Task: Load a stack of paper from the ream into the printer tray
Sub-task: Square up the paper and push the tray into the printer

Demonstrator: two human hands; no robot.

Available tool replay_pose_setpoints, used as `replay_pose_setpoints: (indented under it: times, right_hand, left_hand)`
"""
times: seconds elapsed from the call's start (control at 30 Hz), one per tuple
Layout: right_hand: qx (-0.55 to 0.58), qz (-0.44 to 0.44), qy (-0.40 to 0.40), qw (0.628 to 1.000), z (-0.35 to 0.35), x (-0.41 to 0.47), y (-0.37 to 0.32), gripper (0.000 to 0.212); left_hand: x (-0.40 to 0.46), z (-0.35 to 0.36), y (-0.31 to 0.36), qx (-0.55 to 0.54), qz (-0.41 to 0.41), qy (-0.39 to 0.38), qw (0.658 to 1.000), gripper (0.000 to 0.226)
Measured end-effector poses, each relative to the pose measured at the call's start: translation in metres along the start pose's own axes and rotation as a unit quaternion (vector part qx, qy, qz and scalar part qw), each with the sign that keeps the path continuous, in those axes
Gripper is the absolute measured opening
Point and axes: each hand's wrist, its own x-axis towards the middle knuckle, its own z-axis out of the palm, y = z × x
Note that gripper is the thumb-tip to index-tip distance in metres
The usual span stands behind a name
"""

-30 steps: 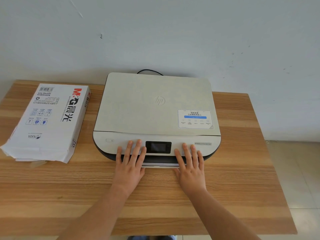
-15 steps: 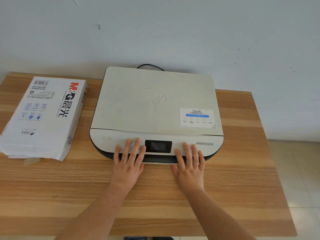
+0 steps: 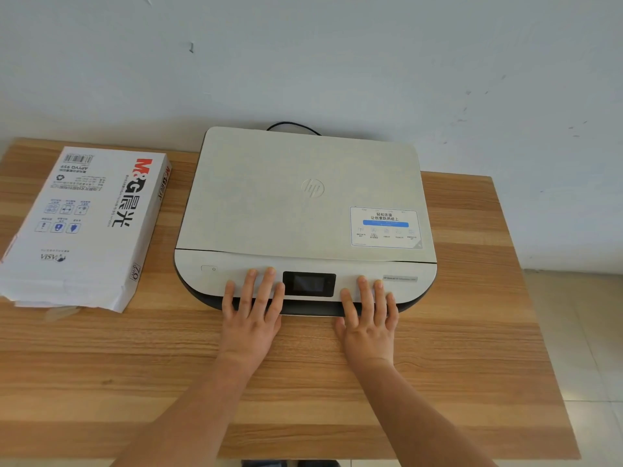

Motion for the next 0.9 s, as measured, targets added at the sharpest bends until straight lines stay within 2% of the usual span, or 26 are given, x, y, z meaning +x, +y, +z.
replay_pose_setpoints:
  times: [0.07,0.17,0.47,0.9]
  right_hand:
    - [-0.003,0.000,-0.008,1.000,-0.001,0.000,0.000,0.058]
    - [-0.001,0.013,-0.029,1.000,-0.007,0.001,-0.002,0.075]
    - [0.017,0.007,-0.097,0.995,-0.035,-0.002,-0.004,0.087]
    - [0.069,0.006,-0.195,0.978,-0.091,0.003,-0.004,0.083]
  left_hand:
    - [0.000,-0.002,0.001,0.004,-0.003,-0.014,1.000,0.097]
    - [0.001,-0.006,0.002,0.011,-0.010,-0.050,0.999,0.101]
    - [0.002,-0.030,0.007,-0.011,-0.027,-0.116,0.993,0.088]
    - [0.001,-0.075,0.010,-0.034,-0.032,-0.192,0.980,0.074]
